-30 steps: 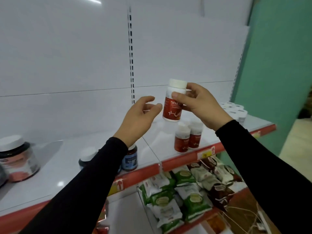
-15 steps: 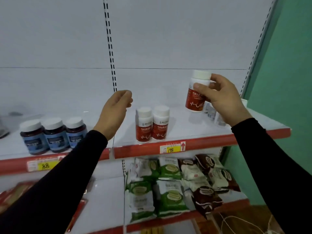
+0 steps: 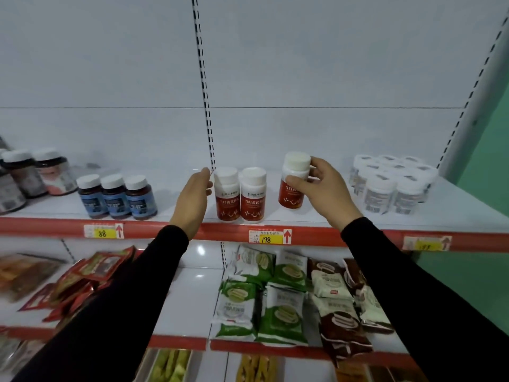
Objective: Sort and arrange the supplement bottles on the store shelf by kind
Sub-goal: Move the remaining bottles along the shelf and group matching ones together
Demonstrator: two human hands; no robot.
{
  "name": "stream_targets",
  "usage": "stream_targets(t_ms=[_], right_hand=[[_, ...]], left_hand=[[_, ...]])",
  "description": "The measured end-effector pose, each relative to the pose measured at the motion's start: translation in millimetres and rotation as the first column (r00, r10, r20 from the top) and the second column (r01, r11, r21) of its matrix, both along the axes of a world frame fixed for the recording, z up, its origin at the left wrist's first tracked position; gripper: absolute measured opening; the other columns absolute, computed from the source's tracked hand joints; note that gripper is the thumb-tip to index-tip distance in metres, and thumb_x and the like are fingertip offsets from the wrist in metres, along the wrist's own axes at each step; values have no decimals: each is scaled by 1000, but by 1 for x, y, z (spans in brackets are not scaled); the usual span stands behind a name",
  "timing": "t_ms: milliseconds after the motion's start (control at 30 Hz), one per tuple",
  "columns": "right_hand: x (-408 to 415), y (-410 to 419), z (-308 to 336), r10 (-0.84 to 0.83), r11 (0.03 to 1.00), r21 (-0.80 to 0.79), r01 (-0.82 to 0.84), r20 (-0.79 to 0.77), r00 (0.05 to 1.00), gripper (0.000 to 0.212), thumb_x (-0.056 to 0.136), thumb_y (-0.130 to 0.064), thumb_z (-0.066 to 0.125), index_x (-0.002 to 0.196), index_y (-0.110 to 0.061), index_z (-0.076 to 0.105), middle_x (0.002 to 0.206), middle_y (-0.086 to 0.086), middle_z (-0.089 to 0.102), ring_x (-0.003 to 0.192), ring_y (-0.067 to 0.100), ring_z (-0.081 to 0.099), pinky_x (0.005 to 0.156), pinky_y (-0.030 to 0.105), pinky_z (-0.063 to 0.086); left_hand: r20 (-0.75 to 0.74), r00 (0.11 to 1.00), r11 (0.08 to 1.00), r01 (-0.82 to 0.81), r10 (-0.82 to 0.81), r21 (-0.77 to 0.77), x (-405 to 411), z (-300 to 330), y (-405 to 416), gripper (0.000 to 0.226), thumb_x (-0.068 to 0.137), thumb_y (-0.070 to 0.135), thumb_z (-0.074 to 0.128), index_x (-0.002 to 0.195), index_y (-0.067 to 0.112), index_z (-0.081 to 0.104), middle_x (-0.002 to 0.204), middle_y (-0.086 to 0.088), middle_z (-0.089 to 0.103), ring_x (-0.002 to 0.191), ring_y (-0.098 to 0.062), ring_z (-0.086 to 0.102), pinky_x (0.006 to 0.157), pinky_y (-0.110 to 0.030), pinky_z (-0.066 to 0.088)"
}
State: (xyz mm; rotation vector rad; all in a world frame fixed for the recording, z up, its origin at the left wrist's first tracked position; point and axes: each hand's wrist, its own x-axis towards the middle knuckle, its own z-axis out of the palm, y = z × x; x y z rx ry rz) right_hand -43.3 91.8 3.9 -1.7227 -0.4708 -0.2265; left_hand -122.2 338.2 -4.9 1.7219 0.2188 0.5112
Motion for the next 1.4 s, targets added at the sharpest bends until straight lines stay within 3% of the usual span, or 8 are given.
stream_targets(t_ms=[333,467,733,867,1000,1133,1267,1400], right_hand=[[-3,24,-21,11,992,-121,-14,-24,1000,56,79,-36,78,129,-32,52,105,-23,57,97,-1,60,72,16,45],[-4,22,-20,1,989,-151,-6,-33,999,58,79,-40,77,130,-31,52,107,-17,59,96,-3,59,70,15,44],[-5,19,-18,-6,976,-217,-6,-55,998,61,82,-44,73,135,-26,51,116,-9,61,96,-5,56,68,14,40],[-6,20,-18,17,977,-212,-38,-99,995,62,82,-45,73,136,-29,48,115,-10,58,95,-9,52,68,13,39],[-9,20,-18,1,978,-209,-20,-92,996,59,85,-49,68,137,-31,47,115,-11,57,95,-8,53,68,12,37],[-12,16,-11,-70,981,-186,62,-37,997,57,90,-55,57,139,-27,47,118,-11,56,105,7,55,73,16,39],[-19,13,19,-160,987,-5,161,91,983,48,89,-57,56,129,-29,55,113,-22,59,105,5,60,85,26,50],[-33,30,62,-99,987,145,73,175,980,40,79,-63,56,112,-39,59,114,-16,64,108,9,63,96,42,53]], left_hand=[[-87,994,997,57,-61,-43,0,-6,4,56,100,56,29,139,19,45,133,-9,54,120,-25,53,108,-44,39],[-87,991,994,97,-101,-48,1,-7,3,55,101,54,26,139,20,48,127,-9,59,111,-20,58,97,-35,42],[-130,981,989,146,-147,-18,0,-5,4,40,92,56,25,96,39,61,114,-5,68,107,-15,62,93,-36,42],[-133,982,990,138,-135,13,0,-7,6,51,94,60,23,114,31,59,118,-7,66,111,-20,61,103,-42,43],[-123,987,993,112,-106,42,-2,-6,9,51,94,62,22,116,29,53,118,-6,64,113,-22,59,106,-47,41],[-64,997,997,57,-53,60,-6,1,13,50,93,60,24,119,28,51,119,-4,62,112,-20,58,107,-47,41],[60,998,998,18,-22,64,-16,22,13,51,89,60,28,120,28,53,123,-1,61,116,-15,56,108,-43,39],[196,981,999,-11,1,50,-33,49,15,50,88,59,31,120,30,55,120,5,62,116,-10,56,104,-37,40]])
